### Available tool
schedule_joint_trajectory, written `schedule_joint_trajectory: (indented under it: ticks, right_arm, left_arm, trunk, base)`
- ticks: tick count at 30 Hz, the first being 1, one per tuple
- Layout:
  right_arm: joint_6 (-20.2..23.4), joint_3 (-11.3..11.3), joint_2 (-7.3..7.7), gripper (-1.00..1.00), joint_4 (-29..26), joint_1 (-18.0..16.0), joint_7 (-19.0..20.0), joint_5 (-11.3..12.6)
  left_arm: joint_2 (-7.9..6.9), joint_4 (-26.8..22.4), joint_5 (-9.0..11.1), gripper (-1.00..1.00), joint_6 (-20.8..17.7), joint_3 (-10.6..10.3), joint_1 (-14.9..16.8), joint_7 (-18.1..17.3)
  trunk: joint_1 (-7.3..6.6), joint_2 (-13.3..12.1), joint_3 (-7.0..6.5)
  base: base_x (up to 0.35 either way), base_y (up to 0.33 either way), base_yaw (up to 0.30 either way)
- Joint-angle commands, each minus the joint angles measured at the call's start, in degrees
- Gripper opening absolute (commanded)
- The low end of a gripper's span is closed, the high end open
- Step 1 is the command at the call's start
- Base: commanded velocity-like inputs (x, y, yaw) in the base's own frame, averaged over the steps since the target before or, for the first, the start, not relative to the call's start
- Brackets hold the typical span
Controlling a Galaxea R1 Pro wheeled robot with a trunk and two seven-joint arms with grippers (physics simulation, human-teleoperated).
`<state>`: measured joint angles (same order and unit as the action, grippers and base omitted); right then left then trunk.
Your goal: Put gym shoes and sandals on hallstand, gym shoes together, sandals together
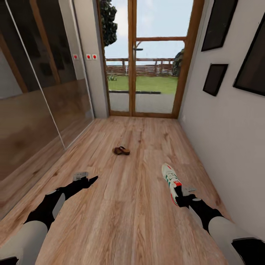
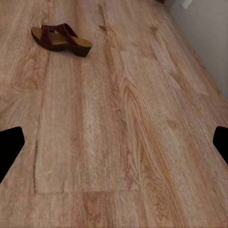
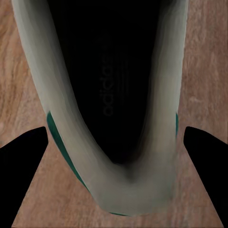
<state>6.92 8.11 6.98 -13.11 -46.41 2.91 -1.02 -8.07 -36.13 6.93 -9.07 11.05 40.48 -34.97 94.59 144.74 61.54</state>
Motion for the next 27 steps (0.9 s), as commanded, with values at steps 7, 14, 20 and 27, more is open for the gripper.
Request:
schedule_joint_trajectory:
  ticks: [7, 14, 20, 27]
  right_arm:
    - [0.4, 0.3, 0.05, -1.0, -0.1, 0.0, 0.1, -0.1]
    - [0.4, 0.3, 0.05, -1.0, -0.1, 0.0, 0.1, -0.1]
    - [0.4, 0.3, 0.05, -1.0, -0.1, 0.0, 0.1, -0.1]
    - [0.4, 0.3, 0.05, -1.0, 0.2, 0.0, 0.1, -0.1]
  left_arm:
    - [0.14, 0.0, 0.5, 1.0, -0.6, 0.1, 0.0, -0.2]
    - [0.15, 0.0, 0.5, 1.0, -0.6, 0.1, 0.0, -0.2]
    - [0.16, 0.0, 0.5, 1.0, -0.6, 0.1, 0.0, -0.2]
    - [0.17, 0.0, 0.5, 1.0, -0.5, -0.7, 0.0, -0.2]
  trunk:
    - [0.02, 0.0, 0.05]
    - [0.02, 0.0, 0.05]
    - [0.02, 0.0, 0.05]
    - [0.02, 0.0, 0.05]
  base:
    - [0.35, 0.0, 0.298]
    - [0.35, 0.0, 0.297]
    - [0.35, -0.03, 0.159]
    - [0.347, -0.159, 0.021]
